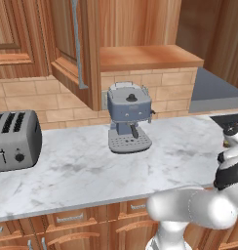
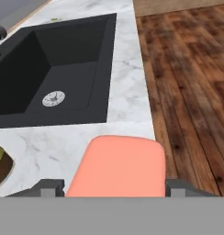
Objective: Open the cabinet. Pick the bar soap and place it next to the sink. Then close the cabinet.
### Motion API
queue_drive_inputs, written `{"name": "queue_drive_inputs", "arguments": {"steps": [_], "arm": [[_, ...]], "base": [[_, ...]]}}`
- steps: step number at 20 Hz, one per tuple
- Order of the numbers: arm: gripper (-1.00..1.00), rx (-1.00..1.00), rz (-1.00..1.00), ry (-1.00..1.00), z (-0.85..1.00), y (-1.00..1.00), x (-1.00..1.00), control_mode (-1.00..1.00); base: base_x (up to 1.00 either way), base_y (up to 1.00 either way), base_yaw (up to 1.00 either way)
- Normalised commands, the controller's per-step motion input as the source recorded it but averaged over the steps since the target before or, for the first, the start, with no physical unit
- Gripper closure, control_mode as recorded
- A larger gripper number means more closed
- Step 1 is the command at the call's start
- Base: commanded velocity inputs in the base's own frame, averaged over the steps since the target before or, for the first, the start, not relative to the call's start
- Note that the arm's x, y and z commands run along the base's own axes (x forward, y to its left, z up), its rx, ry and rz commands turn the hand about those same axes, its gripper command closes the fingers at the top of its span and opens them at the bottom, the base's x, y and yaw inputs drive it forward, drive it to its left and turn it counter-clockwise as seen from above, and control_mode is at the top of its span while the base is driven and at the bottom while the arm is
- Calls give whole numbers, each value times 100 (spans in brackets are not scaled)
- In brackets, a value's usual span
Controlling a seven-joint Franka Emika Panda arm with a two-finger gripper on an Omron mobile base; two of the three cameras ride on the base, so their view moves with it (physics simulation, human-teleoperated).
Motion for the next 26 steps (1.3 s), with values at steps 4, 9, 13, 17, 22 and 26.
{"name": "queue_drive_inputs", "arguments": {"steps": [4,9,13,17,22,26], "arm": [[100,3,-5,-3,-26,-59,5,-100],[100,3,-3,-4,-42,-35,3,-100],[100,1,-1,-7,-47,-10,0,-100],[100,0,-1,-9,-30,0,2,-100],[100,0,-3,-6,-17,0,13,-100],[100,0,-3,-5,-8,0,25,-100]], "base": [[0,0,0],[0,0,0],[0,0,0],[0,0,0],[0,0,0],[0,0,0]]}}
